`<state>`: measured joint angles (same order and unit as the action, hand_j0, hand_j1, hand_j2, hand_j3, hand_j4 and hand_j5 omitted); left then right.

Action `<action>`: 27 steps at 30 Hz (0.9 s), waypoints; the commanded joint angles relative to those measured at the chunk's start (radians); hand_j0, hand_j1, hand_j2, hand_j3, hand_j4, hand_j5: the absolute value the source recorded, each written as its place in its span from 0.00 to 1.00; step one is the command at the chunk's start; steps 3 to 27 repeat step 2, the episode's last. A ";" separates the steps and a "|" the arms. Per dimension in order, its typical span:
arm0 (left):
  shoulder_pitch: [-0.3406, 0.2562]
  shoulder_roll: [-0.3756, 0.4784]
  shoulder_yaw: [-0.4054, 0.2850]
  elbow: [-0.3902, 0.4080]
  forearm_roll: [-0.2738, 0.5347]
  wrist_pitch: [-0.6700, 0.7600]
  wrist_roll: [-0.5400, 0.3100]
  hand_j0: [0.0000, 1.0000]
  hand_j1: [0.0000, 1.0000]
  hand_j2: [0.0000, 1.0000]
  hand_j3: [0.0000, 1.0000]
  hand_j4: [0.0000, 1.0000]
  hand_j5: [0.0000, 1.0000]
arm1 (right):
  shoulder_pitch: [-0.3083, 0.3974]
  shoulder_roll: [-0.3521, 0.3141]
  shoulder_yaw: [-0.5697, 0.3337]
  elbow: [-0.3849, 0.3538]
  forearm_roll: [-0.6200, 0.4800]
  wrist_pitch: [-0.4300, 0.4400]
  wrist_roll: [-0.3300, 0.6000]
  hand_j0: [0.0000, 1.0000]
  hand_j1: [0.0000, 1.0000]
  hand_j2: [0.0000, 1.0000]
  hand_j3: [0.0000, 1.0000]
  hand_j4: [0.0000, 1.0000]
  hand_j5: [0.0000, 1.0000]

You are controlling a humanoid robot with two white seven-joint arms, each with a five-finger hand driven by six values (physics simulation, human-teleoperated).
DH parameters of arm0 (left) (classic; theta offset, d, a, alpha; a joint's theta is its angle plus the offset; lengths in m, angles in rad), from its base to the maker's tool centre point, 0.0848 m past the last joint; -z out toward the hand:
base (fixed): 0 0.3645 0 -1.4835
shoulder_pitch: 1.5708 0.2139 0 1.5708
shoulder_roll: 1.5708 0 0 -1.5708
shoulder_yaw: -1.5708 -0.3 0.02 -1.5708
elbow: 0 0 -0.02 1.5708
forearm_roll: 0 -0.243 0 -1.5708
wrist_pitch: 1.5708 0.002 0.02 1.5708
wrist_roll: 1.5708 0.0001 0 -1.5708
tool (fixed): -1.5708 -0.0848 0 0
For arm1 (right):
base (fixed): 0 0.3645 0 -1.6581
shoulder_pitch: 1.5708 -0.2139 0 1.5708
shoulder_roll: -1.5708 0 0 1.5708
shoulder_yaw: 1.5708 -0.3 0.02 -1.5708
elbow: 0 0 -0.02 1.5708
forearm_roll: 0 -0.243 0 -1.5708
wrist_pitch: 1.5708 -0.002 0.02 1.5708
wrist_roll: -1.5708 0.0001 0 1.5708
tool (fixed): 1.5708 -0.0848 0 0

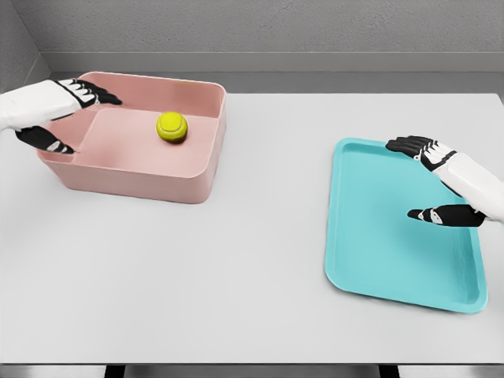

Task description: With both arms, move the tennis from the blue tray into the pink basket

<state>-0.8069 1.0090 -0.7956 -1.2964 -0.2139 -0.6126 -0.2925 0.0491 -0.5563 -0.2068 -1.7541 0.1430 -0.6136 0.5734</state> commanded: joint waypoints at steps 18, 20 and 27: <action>0.000 0.069 0.004 -0.043 0.067 0.002 0.001 1.00 1.00 1.00 1.00 1.00 1.00 | 0.000 -0.001 0.000 0.001 -0.008 0.003 -0.001 1.00 1.00 1.00 1.00 1.00 1.00; 0.000 0.069 0.004 -0.043 0.067 0.002 0.001 1.00 1.00 1.00 1.00 1.00 1.00 | 0.000 -0.001 0.000 0.001 -0.008 0.003 -0.001 1.00 1.00 1.00 1.00 1.00 1.00; 0.000 0.069 0.004 -0.043 0.067 0.002 0.001 1.00 1.00 1.00 1.00 1.00 1.00 | 0.000 -0.001 0.000 0.001 -0.008 0.003 -0.001 1.00 1.00 1.00 1.00 1.00 1.00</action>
